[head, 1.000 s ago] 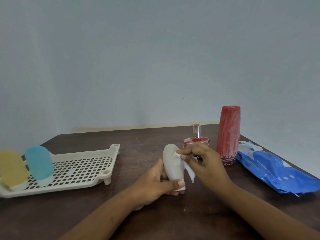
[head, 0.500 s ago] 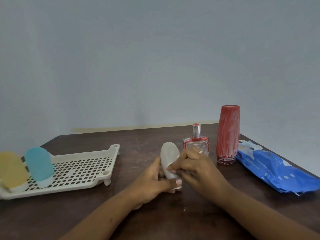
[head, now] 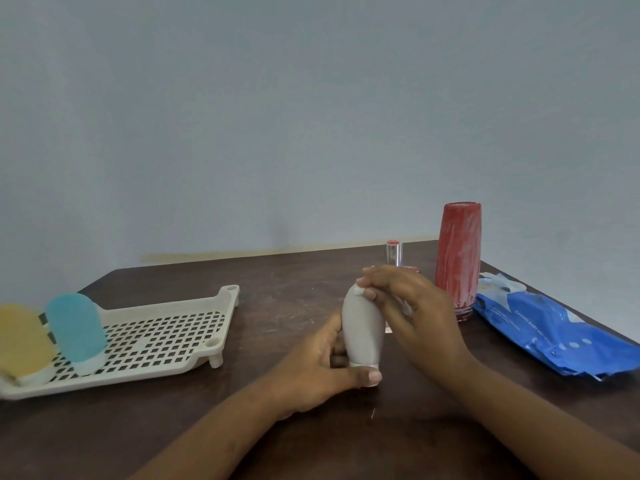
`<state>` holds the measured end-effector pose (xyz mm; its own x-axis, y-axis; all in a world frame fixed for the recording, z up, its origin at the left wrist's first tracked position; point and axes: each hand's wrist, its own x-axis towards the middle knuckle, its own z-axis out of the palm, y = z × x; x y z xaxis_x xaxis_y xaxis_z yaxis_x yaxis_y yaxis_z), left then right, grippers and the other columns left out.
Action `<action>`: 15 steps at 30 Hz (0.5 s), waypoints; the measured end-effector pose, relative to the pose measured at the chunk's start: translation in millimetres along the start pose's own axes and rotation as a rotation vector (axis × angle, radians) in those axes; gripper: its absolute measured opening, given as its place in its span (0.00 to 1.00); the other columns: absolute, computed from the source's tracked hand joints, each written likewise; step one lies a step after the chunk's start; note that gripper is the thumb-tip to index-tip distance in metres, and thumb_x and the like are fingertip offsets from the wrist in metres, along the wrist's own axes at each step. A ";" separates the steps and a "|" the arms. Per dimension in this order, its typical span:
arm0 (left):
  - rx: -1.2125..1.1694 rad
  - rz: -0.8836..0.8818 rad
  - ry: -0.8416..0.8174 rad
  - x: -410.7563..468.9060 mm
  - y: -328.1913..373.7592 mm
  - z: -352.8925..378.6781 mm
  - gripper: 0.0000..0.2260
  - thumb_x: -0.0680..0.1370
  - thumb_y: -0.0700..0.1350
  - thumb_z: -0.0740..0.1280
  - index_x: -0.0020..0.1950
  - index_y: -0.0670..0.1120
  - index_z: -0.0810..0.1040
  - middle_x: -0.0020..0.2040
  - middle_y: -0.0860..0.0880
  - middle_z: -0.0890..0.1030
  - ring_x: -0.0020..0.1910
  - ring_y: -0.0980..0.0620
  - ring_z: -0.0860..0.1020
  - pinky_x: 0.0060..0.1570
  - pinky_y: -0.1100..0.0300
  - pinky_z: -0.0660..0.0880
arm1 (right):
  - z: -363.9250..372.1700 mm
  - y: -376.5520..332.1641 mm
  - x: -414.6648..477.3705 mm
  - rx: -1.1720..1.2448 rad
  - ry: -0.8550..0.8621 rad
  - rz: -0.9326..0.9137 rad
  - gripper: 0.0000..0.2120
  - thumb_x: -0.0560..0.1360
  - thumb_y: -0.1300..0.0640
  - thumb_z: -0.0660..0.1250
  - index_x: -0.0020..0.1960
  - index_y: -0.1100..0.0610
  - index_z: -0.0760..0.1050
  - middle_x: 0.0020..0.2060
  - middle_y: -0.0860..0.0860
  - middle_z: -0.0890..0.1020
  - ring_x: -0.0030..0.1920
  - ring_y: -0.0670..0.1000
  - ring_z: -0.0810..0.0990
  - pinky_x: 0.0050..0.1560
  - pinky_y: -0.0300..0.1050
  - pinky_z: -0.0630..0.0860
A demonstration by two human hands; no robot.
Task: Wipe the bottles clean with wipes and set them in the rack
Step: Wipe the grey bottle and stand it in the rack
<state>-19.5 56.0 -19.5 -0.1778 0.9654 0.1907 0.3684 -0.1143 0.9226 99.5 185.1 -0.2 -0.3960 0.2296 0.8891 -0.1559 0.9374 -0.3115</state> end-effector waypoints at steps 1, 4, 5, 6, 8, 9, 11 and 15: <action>0.025 0.012 0.001 -0.6 1.4 1.3 0.31 0.72 0.41 0.75 0.68 0.59 0.64 0.58 0.50 0.80 0.57 0.55 0.80 0.56 0.61 0.76 | -0.3 -0.6 0.0 0.028 0.023 0.015 0.10 0.77 0.53 0.62 0.54 0.51 0.80 0.53 0.42 0.80 0.56 0.38 0.77 0.55 0.32 0.72; 0.105 0.059 0.026 -1.8 4.8 5.0 0.30 0.73 0.40 0.73 0.67 0.60 0.63 0.59 0.55 0.78 0.57 0.60 0.78 0.52 0.66 0.74 | -0.3 -3.9 -0.4 0.072 0.027 0.012 0.11 0.78 0.55 0.60 0.56 0.52 0.79 0.53 0.43 0.81 0.56 0.39 0.77 0.54 0.35 0.75; 0.126 0.075 0.030 -1.7 5.0 5.8 0.30 0.73 0.41 0.74 0.68 0.60 0.62 0.60 0.55 0.77 0.58 0.61 0.77 0.53 0.66 0.74 | -0.3 -5.3 -0.6 0.070 0.010 -0.011 0.11 0.78 0.55 0.60 0.56 0.53 0.78 0.54 0.44 0.81 0.57 0.40 0.77 0.54 0.37 0.75; 0.144 0.087 0.031 -1.7 5.2 6.2 0.31 0.73 0.43 0.74 0.69 0.60 0.62 0.61 0.56 0.76 0.59 0.61 0.76 0.54 0.66 0.74 | -0.5 -7.0 -0.2 0.063 -0.010 -0.041 0.11 0.78 0.57 0.60 0.56 0.53 0.78 0.54 0.44 0.80 0.57 0.40 0.77 0.55 0.38 0.75; 0.186 0.104 0.036 -2.1 6.0 6.3 0.31 0.73 0.44 0.73 0.69 0.62 0.61 0.62 0.57 0.75 0.60 0.61 0.76 0.55 0.67 0.74 | -1.4 -9.5 1.4 0.040 -0.047 -0.098 0.10 0.78 0.58 0.59 0.54 0.54 0.78 0.53 0.44 0.80 0.57 0.41 0.76 0.56 0.38 0.74; 0.209 0.112 0.039 -2.4 6.1 6.5 0.31 0.74 0.45 0.73 0.68 0.62 0.60 0.62 0.57 0.75 0.60 0.62 0.76 0.55 0.67 0.74 | -2.0 -10.6 2.1 0.026 -0.059 -0.119 0.10 0.78 0.59 0.59 0.54 0.54 0.78 0.51 0.45 0.80 0.56 0.41 0.76 0.56 0.38 0.74; 0.263 0.126 0.042 -3.3 6.4 7.5 0.31 0.74 0.47 0.73 0.69 0.63 0.59 0.61 0.58 0.76 0.59 0.61 0.76 0.57 0.64 0.75 | -3.1 -12.4 2.8 0.010 -0.066 -0.146 0.10 0.77 0.60 0.59 0.53 0.54 0.77 0.50 0.45 0.80 0.55 0.41 0.77 0.54 0.38 0.74; 0.435 0.198 0.083 -5.0 7.4 10.8 0.29 0.74 0.50 0.72 0.64 0.70 0.58 0.59 0.59 0.76 0.57 0.62 0.76 0.55 0.60 0.76 | -4.9 -17.4 2.8 0.022 -0.101 -0.195 0.09 0.76 0.62 0.59 0.51 0.53 0.75 0.46 0.44 0.79 0.51 0.42 0.76 0.50 0.40 0.74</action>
<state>-6.1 52.9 -17.3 -0.1316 0.9109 0.3911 0.7466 -0.1684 0.6435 105.6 170.7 9.4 -0.4452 0.0160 0.8953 -0.2577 0.9553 -0.1452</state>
